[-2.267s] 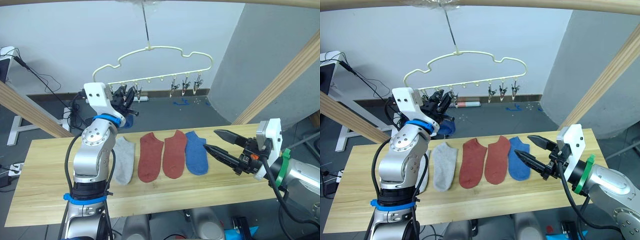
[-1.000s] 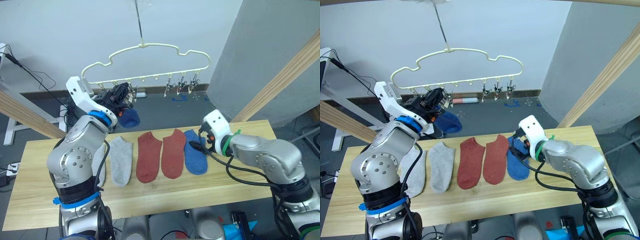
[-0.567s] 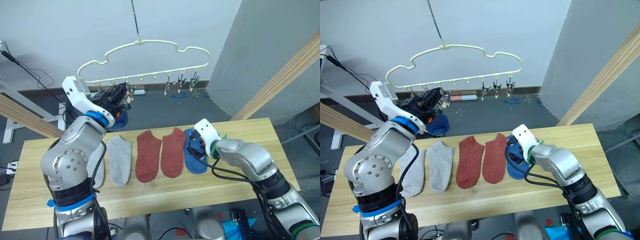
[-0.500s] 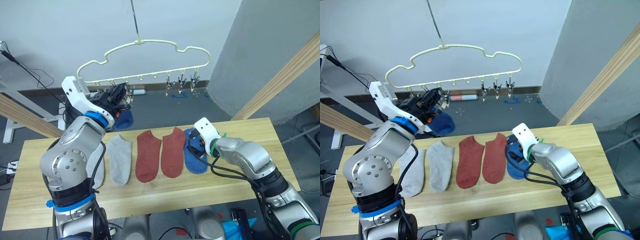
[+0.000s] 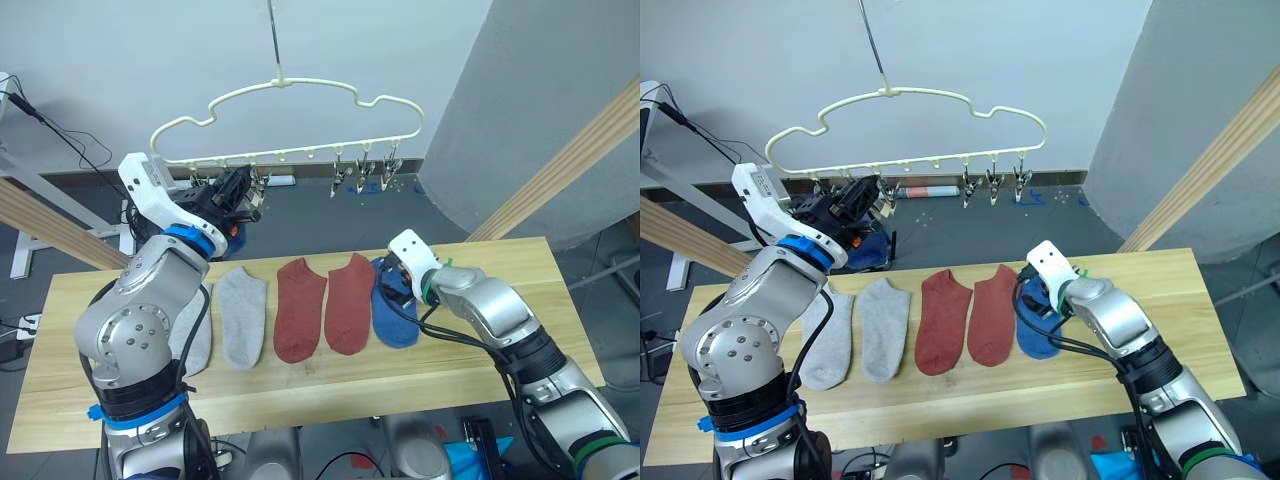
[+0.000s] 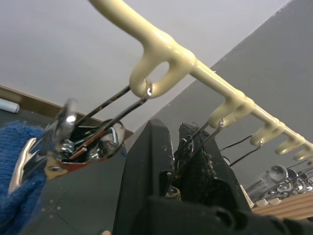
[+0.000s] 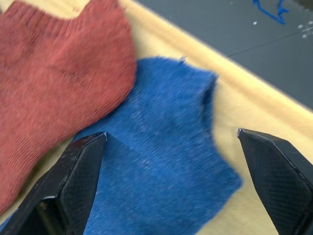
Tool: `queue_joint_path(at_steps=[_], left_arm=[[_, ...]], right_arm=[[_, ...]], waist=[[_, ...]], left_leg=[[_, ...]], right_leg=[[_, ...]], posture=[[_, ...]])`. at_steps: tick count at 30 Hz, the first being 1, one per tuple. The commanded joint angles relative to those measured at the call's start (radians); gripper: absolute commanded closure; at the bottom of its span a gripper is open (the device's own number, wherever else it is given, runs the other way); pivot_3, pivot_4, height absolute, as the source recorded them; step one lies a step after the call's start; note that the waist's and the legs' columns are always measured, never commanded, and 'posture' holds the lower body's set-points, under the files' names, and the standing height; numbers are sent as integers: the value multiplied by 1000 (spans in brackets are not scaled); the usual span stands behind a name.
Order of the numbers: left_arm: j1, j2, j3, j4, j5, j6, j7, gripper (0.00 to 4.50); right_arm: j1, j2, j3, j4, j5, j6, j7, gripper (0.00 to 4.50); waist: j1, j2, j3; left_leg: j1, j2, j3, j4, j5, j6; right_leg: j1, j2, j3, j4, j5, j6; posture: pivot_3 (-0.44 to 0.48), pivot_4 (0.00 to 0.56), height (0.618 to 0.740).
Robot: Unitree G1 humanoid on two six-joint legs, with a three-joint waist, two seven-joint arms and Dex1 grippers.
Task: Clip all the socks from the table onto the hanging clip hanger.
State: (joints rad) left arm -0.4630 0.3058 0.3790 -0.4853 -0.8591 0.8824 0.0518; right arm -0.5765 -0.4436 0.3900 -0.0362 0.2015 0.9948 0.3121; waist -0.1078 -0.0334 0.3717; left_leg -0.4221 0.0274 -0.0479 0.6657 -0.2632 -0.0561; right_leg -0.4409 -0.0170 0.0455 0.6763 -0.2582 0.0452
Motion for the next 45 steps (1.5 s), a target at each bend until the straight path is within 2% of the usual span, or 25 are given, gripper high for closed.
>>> queue_joint_path(at_steps=[1,13,14,17,27,34,40,45], left_arm=[[20,13,3,-29,-4,-8,9,4233],[21,15,-2,-26,-2,-14,11,4233],[20,15,-3,-25,-1,-15,11,4233],[21,18,-3,-22,1,-16,8,4233],[23,21,-4,-23,4,-19,8,4233],[32,33,12,-24,-34,-3,7,4233],[6,52,54,3,-149,41,45,4233],[-7,80,70,36,-210,57,75,4233]], right_arm=[[20,4,5,0,-33,-17,24,24],[53,11,32,-6,-123,-26,54,24],[55,12,31,-4,-131,-27,56,183],[56,10,31,3,-151,-38,60,950],[53,30,7,15,-160,-22,74,4473],[64,5,-9,-48,-145,16,109,4473],[70,-60,-102,-357,-8,96,245,4473],[28,30,-211,-474,129,172,268,4473]], waist=[[0,0,0],[0,0,0],[0,0,0],[0,0,0],[2,0,0],[4,0,0],[5,2,10],[1,3,12]], left_leg=[[0,0,0,0,0,0],[3,0,0,0,0,0],[3,0,0,0,0,0],[3,0,0,0,0,0],[4,0,0,0,0,-1],[4,0,0,-1,0,-1],[3,0,0,-1,0,-1],[3,1,-1,-2,0,-1]], right_leg=[[0,0,0,0,0,0],[1,0,1,2,0,0],[1,0,1,2,0,0],[1,0,1,2,0,0],[2,0,1,2,0,0],[2,0,1,2,0,0],[1,0,1,2,0,0],[0,1,1,2,0,0]], posture=[[-151,412,740],[-155,411,740],[-155,411,740],[-155,411,740],[-152,409,740],[-145,414,740],[-149,415,740],[-163,423,740]])
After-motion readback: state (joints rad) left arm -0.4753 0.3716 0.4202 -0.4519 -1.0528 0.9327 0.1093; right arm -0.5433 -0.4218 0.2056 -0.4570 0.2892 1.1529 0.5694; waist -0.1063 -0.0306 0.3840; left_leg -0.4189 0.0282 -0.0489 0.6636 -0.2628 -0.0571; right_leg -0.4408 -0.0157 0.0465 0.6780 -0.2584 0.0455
